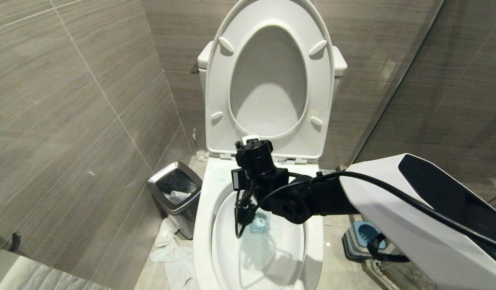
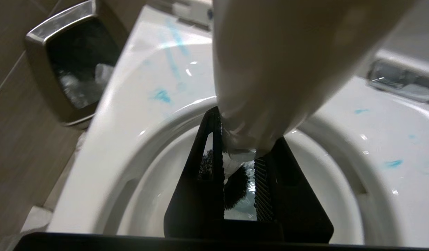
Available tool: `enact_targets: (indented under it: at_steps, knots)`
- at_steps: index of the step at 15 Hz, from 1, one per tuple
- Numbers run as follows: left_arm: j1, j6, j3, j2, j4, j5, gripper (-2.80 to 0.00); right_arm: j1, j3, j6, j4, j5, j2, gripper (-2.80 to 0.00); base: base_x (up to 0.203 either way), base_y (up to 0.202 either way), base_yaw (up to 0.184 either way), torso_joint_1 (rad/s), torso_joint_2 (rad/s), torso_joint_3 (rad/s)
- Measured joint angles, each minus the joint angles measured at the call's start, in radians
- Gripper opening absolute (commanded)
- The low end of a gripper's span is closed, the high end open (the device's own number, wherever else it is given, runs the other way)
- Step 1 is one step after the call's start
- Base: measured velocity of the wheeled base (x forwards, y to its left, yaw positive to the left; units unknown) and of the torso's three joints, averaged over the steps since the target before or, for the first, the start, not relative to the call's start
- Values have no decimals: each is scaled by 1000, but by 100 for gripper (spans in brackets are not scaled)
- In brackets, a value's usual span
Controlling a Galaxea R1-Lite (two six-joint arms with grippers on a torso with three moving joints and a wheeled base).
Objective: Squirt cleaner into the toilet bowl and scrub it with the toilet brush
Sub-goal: Scrub the toilet bowl
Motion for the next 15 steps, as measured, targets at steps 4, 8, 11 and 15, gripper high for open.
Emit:
enact_targets:
  at_steps: [4, 8, 11, 15]
  knots:
    - [0, 0, 0, 0, 0, 0, -280, 92, 152, 31, -8, -48, -42, -280, 0, 0, 0, 0, 0, 0]
    - [0, 0, 0, 0, 0, 0, -280, 119, 384, 81, -57, -85, -146, -280, 0, 0, 0, 0, 0, 0]
    - [0, 0, 0, 0, 0, 0, -280, 80, 512, 85, -103, -88, -234, -280, 0, 0, 0, 0, 0, 0]
    - [0, 1, 0, 0, 0, 0, -280, -26, 539, 51, -112, -88, -282, -280, 0, 0, 0, 0, 0, 0]
